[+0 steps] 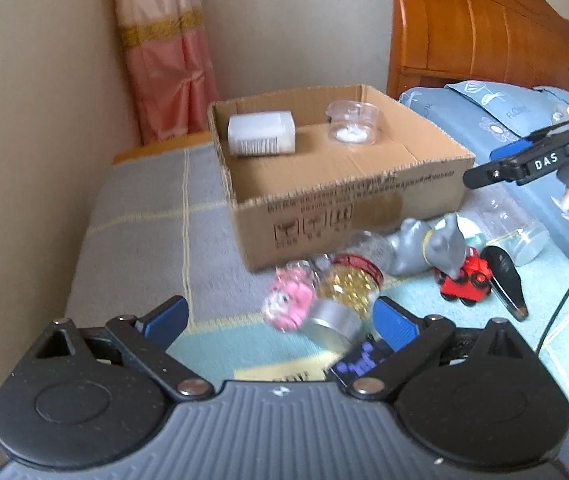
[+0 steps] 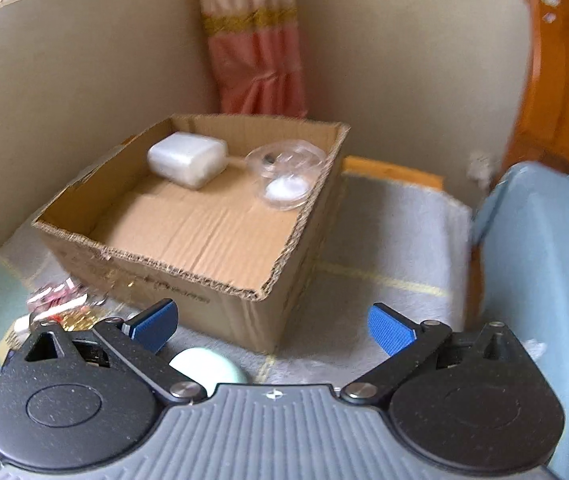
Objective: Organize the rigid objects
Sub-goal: 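Move the right tool to the clear jar lying on the blanket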
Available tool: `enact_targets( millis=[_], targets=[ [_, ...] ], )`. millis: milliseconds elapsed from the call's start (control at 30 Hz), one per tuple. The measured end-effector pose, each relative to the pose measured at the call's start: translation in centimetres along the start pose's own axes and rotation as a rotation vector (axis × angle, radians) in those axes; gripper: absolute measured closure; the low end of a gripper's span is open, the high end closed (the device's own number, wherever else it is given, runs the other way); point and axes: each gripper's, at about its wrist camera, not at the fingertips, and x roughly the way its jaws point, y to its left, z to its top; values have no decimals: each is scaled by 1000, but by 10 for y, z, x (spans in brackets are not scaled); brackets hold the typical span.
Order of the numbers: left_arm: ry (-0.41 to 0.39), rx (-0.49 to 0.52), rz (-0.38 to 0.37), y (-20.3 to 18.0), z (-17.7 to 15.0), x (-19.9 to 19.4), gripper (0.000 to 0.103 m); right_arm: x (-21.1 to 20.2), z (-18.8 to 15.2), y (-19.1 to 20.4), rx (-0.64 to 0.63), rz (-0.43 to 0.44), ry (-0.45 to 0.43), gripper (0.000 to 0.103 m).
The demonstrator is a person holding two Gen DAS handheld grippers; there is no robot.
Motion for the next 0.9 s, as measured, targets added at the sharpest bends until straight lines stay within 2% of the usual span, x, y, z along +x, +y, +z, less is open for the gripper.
enact_targets(
  millis=[133,200,333,433,533,767,900],
  targets=[
    [18,-13,13,-2,-12,1,5,17,-1,-7,10,81,92,0],
    [29,-20,6,0,-15,2,5,19,-4,-5,2,86,119,0],
    [34,-29,-4,3,-19,3,5,3,-12,0,-21,65,135,0],
    [33,-35,-13,3,-20,4,5,-8,-25,8,-34,-18,172,0],
    [43,-33,-34,-1,-21,6,5,-23,-45,16,-17,-34,190,0],
    [63,-25,-106,-18,-24,13,5,-51,-80,35,107,-82,182,0],
    [73,-27,-117,-30,-22,26,5,-60,-98,45,186,-96,151,0]
  ],
)
